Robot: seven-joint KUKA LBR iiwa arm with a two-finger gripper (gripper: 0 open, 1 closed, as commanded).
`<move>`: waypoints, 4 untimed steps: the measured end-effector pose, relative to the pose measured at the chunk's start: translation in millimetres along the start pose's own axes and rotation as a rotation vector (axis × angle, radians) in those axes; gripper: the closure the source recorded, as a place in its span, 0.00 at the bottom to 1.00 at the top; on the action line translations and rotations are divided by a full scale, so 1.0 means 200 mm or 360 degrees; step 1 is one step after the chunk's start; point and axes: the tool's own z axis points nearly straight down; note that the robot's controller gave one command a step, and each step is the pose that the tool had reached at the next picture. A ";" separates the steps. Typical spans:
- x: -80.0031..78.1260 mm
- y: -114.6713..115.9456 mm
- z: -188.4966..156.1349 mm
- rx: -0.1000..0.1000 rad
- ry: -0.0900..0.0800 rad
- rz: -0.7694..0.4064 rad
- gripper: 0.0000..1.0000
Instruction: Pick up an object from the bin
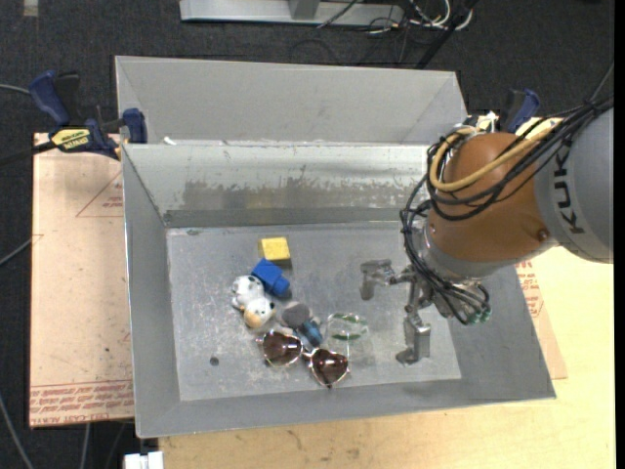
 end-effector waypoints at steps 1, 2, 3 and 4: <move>-0.03 0.12 0.10 0.0002 -0.0002 0.0535 0.00; -0.08 0.13 0.30 0.0002 -0.0004 0.0131 0.00; -0.10 0.07 0.47 0.0000 0.0000 0.0360 1.00; -0.10 0.07 0.46 0.0000 0.0000 0.0359 1.00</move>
Offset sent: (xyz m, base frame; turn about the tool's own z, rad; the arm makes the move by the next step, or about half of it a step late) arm 0.0129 0.0297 -0.0929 -0.1015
